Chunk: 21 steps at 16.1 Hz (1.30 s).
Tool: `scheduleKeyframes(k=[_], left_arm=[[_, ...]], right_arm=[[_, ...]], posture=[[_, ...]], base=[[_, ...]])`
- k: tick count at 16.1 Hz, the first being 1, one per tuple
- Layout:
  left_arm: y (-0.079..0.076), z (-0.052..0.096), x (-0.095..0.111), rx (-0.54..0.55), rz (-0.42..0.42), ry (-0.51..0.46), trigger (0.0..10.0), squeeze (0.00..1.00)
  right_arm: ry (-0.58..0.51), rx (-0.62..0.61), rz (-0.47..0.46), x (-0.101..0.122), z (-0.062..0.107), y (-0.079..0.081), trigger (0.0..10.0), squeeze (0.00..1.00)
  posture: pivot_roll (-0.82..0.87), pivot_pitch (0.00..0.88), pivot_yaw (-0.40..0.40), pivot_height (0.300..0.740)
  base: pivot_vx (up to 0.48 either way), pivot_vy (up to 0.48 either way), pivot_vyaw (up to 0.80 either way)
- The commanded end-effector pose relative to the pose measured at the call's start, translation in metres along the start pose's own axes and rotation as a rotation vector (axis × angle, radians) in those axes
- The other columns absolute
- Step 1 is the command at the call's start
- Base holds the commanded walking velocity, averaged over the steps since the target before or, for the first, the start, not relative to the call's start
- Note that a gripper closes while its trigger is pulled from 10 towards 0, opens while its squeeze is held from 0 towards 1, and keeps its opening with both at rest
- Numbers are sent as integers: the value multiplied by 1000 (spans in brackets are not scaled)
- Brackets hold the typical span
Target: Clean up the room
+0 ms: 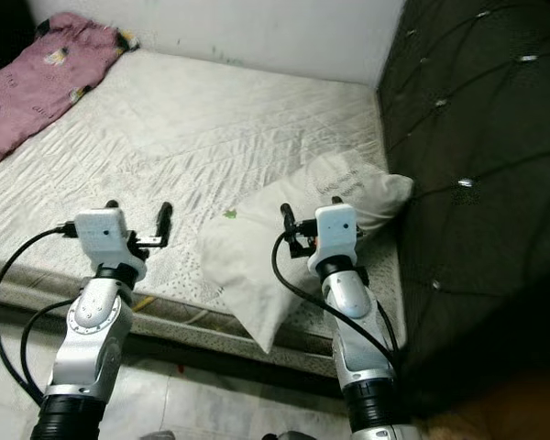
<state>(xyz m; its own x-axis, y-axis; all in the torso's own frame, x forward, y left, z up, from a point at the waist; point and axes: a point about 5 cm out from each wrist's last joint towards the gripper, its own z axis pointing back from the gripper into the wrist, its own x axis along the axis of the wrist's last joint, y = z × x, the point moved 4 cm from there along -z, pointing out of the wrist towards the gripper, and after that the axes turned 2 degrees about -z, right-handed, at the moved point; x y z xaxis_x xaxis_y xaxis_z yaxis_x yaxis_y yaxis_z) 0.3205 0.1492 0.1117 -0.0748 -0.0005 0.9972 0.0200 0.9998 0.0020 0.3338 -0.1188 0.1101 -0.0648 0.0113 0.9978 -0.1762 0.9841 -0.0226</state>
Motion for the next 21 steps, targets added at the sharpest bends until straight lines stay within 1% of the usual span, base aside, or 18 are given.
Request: scheduleKeyframes(k=[1,4,10,12,21], left_arm=[[0,-1,4,-6,4,-16,10000,0],[1,-2,3,3,6,-3,10000,0],[1,-2,0,13,3,8,10000,0],[0,-2,0,12,6,11,10000,0],[-2,-3,1,0,12,7,10000,0]], right_arm=[[-20,0,-6,7,-3,-1,10000,0],[-20,-1,-5,7,-4,-1,10000,0],[-9,-8,-1,5,-2,-3,10000,0],[17,-28,-12,1,-3,-7,10000,0],[13,-16,-2,2,-3,-6,10000,0]], posture=[[35,0,-59,740],[36,0,-58,740],[32,0,-59,740],[32,1,-61,740],[29,3,-62,740]], base=[[319,0,0],[307,0,0],[0,0,0],[0,0,-800],[0,0,-800]])
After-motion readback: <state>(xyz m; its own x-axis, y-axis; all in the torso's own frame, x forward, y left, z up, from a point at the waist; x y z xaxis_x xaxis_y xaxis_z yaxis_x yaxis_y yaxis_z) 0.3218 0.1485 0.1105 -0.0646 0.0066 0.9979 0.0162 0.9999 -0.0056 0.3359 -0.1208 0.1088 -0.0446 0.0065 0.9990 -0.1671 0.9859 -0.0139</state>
